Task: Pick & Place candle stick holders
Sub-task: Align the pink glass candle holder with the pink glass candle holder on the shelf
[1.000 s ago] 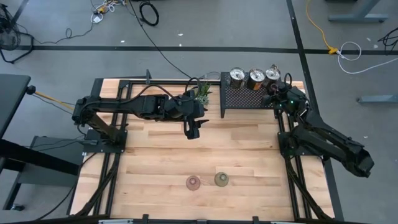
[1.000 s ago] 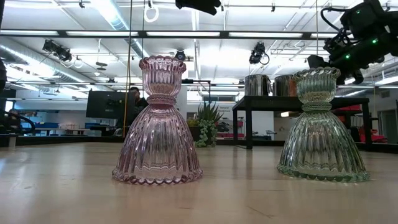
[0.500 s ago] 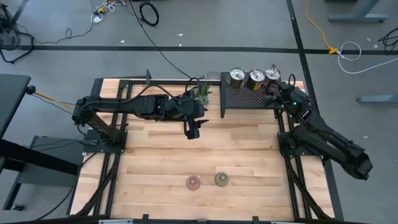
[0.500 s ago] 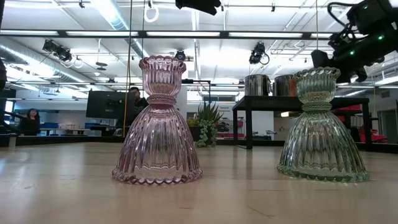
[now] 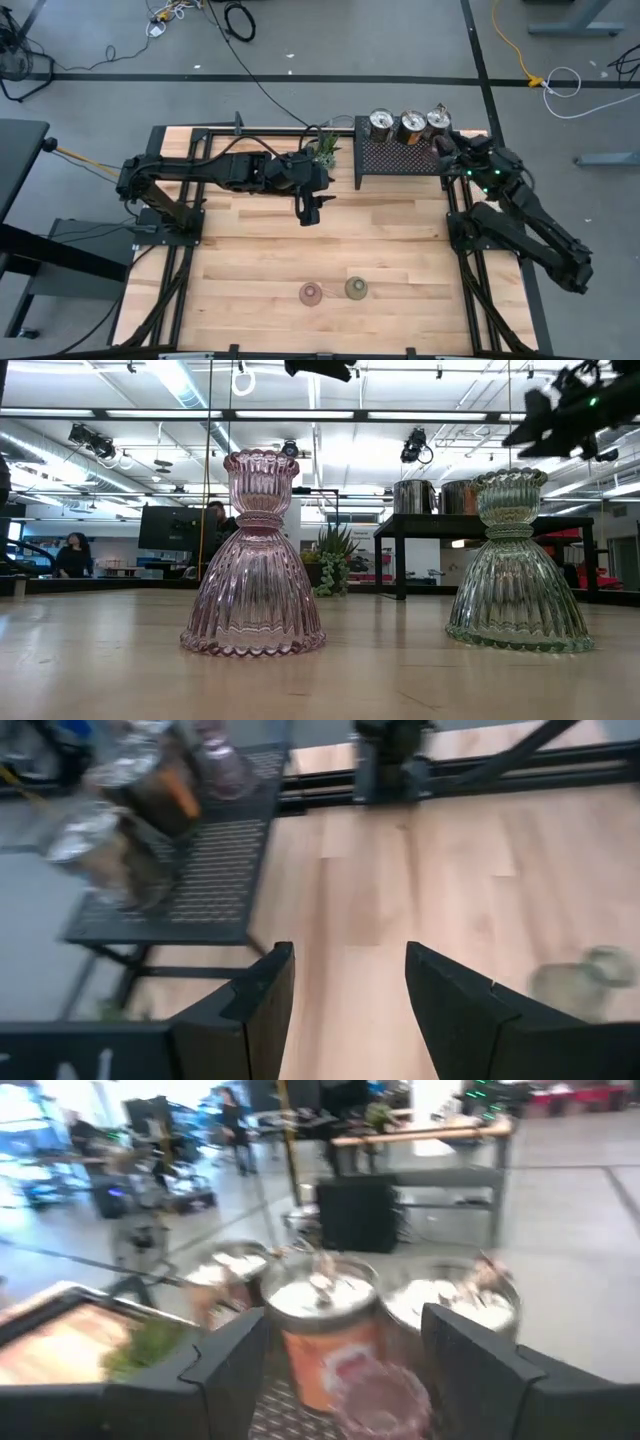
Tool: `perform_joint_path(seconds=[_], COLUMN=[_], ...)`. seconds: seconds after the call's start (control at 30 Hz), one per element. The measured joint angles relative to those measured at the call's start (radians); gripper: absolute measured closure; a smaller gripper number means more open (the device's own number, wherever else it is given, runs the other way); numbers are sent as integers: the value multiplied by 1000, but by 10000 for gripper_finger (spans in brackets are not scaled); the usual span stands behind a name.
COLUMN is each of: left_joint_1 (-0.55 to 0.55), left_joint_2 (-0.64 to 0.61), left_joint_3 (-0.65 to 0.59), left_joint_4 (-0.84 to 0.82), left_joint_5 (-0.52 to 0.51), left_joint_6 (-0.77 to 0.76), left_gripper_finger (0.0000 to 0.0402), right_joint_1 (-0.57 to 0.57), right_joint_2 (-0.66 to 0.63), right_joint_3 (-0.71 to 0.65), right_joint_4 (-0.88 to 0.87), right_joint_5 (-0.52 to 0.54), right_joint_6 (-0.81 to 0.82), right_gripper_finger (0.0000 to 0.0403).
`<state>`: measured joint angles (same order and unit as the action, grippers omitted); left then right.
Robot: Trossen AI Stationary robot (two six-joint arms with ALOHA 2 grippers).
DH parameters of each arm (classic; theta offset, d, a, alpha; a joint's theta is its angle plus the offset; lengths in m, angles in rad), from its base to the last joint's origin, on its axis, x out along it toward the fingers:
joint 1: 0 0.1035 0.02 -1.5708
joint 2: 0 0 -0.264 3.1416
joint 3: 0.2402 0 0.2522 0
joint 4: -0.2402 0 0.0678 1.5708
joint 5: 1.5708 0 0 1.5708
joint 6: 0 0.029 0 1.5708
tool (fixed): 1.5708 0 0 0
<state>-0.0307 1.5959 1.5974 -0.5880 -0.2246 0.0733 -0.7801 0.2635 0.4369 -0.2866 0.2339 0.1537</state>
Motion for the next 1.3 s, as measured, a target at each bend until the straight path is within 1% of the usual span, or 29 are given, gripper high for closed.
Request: perform_joint_path(seconds=[0.13, 0.2, 0.3, 0.43, 0.5, 0.57, 0.63, 0.77, 0.83, 0.93, 1.03, 1.23, 1.3], left_joint_1=[-8, -26, -73, -161, -219, -283, -350, -471, -518, -572, -607, -624, -624], left_joint_2=[11, 19, 24, 27, 28, 27, 28, 27, 27, 27, 27, 29, 43], left_joint_3=[-2, -20, -76, -188, -220, -250, -277, -327, -368, -420, -461, -536, -555], left_joint_4=[-4, -3, -1, 107, 119, 137, 130, 162, 192, 256, 257, 278, 298], left_joint_5=[110, 151, 148, 117, 82, 19, -49, -142, -177, -193, -194, -197, -188], left_joint_6=[-31, -45, -71, -164, -237, -317, -389, -529, -607, -709, -772, -905, -920], left_gripper_finger=[207, 207, 207, 207, 207, 209, 213, 223, 224, 224, 224, 220, 212], right_joint_1=[29, 43, 61, 77, 78, 78, 78, 78, 78, 78, 78, 78, 78], right_joint_2=[-17, -21, -22, -21, -21, -21, -21, -21, -21, -21, -21, -21, -21], right_joint_3=[99, 139, 176, 191, 191, 191, 191, 191, 191, 191, 191, 191, 191], right_joint_4=[-62, -76, -89, -97, -105, -112, -122, -134, -134, -135, -136, -152, -155], right_joint_5=[-80, -137, -223, -299, -300, -292, -267, -217, -217, -224, -227, -227, -227], right_joint_6=[-5, -5, 7, 22, 21, 17, 2, -10, -8, -1, 18, 31, 30], right_gripper_finger=[142, 142, 142, 142, 142, 142, 142, 142, 142, 142, 142, 142, 142])
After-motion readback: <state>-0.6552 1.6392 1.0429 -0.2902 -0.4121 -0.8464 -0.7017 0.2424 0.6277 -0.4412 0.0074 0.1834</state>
